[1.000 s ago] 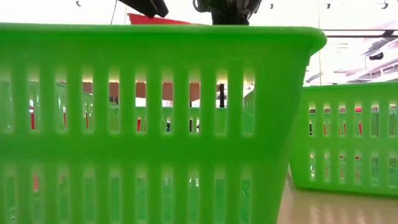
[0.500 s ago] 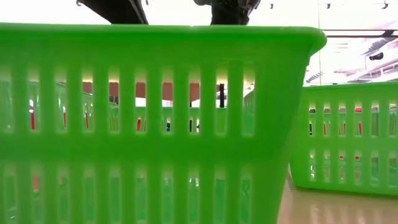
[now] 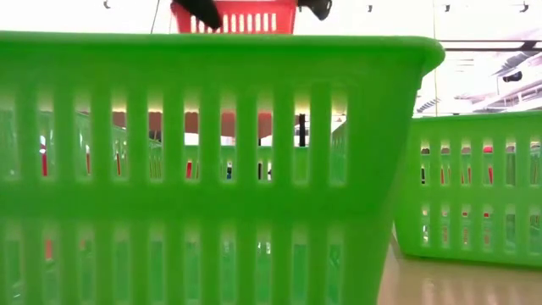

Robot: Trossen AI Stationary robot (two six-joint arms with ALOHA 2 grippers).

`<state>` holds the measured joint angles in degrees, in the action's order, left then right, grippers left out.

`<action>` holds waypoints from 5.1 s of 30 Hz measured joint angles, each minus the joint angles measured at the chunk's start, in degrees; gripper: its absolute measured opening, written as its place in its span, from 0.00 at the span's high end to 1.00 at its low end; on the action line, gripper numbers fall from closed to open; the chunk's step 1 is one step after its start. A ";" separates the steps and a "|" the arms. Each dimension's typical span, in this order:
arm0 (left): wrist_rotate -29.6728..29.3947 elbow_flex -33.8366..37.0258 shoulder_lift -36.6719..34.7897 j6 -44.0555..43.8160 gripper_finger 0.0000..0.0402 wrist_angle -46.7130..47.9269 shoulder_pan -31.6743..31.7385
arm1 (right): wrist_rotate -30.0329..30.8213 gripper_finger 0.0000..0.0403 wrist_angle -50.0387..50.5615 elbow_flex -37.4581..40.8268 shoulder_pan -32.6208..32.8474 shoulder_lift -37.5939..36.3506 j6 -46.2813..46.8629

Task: Stack baskets on shelf by color
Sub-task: Put the top left orange bin on the shelf, then put the top right red bin on the shelf

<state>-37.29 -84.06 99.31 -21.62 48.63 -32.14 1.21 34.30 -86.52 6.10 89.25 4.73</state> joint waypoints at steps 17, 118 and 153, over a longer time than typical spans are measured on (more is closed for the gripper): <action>-3.45 -2.40 -7.99 -9.15 0.97 12.84 1.76 | 3.36 0.59 5.11 0.00 8.37 -10.50 2.98; 16.73 -10.90 4.93 -50.64 0.69 25.25 10.34 | 11.34 0.59 5.61 0.59 11.88 -9.37 -5.68; 25.05 -9.37 16.01 -66.76 0.70 18.80 10.32 | 7.52 0.59 5.22 8.70 10.57 -12.10 -16.89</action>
<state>-12.24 -93.43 115.32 -88.38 67.42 -21.82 8.73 39.52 -77.82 16.67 77.14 -12.15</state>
